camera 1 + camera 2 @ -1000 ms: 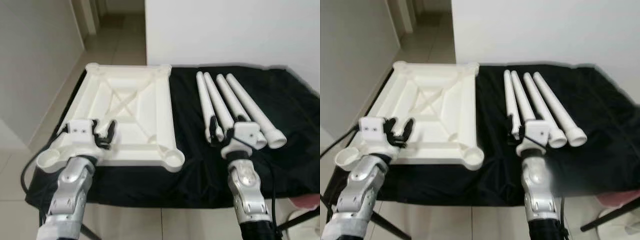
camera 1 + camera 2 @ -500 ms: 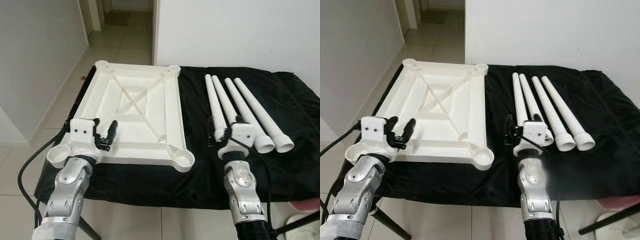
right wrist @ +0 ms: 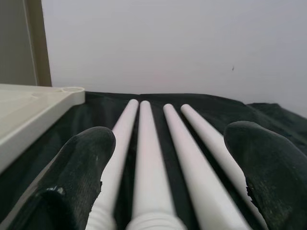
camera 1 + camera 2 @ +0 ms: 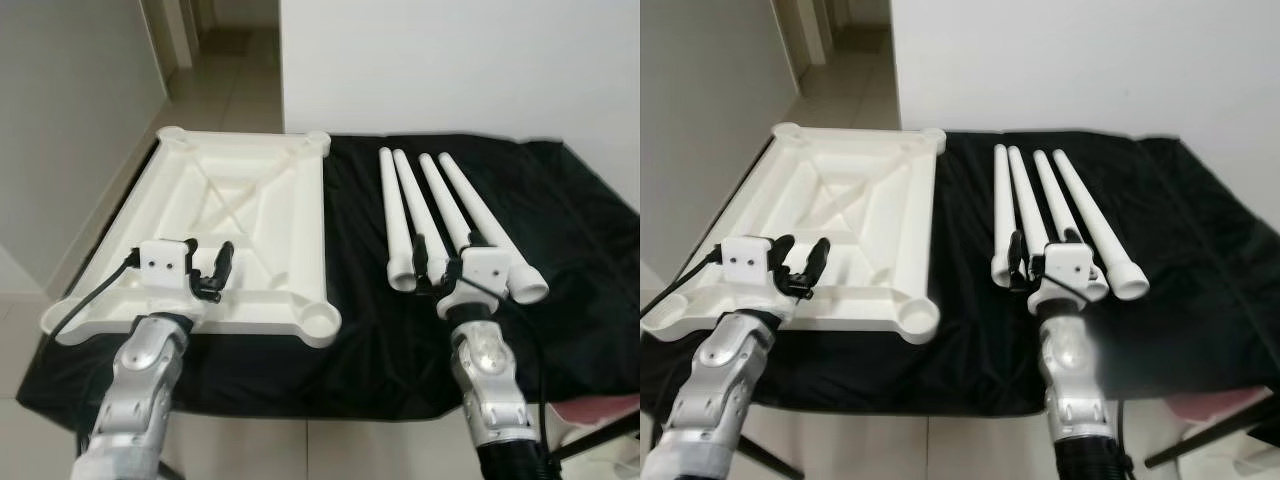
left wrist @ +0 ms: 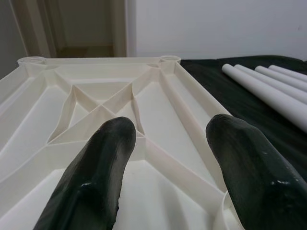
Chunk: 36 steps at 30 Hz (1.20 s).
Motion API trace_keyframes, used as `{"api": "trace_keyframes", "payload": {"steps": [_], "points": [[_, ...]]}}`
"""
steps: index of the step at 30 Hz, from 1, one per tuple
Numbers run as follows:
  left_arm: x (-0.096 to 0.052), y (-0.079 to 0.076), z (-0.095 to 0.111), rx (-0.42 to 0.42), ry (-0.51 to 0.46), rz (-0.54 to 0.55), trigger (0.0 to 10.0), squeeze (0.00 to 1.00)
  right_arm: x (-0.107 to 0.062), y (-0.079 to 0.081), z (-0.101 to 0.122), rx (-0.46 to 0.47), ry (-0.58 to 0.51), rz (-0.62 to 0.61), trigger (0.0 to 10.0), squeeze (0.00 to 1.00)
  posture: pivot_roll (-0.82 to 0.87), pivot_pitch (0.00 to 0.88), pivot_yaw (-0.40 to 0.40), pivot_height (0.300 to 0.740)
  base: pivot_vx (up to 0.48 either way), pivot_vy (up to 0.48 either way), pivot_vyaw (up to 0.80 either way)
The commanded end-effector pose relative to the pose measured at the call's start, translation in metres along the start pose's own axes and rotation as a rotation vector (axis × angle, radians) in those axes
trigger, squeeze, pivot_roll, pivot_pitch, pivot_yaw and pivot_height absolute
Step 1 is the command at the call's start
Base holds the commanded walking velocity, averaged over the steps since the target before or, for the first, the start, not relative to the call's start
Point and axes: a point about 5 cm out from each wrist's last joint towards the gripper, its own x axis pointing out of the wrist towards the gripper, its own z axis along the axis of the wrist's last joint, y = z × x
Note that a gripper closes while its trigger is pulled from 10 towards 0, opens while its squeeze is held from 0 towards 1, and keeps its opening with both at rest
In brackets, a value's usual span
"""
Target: Building children table
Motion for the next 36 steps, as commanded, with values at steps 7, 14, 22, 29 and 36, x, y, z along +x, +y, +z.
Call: {"api": "trace_keyframes", "payload": {"steps": [7, 14, 22, 29, 36], "points": [[-0.003, 0.005, -0.003, -0.002, 0.011, 0.025, 10.0, 0.0, 0.002, 0.004, -0.001, 0.009, 0.0, -0.002, 10.0, 0.0, -0.02, 0.0, 0.021, 0.74, 0.0, 0.0, 0.0], [-0.004, 0.003, -0.003, 0.021, 0.009, -0.003, 10.0, 0.0, 0.001, -0.004, -0.007, 0.013, 0.048, -0.063, 10.0, 0.0, -0.02, 0.0, 0.022, 0.74, 0.0, 0.0, 0.0], [-0.004, -0.004, -0.007, 0.017, 0.041, -0.055, 10.0, 0.0, 0.002, -0.016, -0.021, 0.042, 0.139, -0.126, 10.0, 0.0, -0.03, 0.0, 0.031, 0.74, 0.0, 0.0, 0.0], [-0.012, -0.02, -0.009, -0.06, 0.053, -0.181, 10.0, 0.0, 0.007, -0.023, -0.029, 0.102, 0.214, -0.116, 10.0, 0.0, -0.03, 0.0, 0.047, 0.74, 0.0, 0.0, 0.0], [-0.027, -0.045, -0.013, -0.117, 0.12, -0.408, 10.0, 0.0, 0.021, -0.025, -0.033, 0.094, 0.248, -0.04, 10.0, 0.0, -0.03, 0.0, 0.057, 0.74, 0.0, 0.0, 0.0]]}}
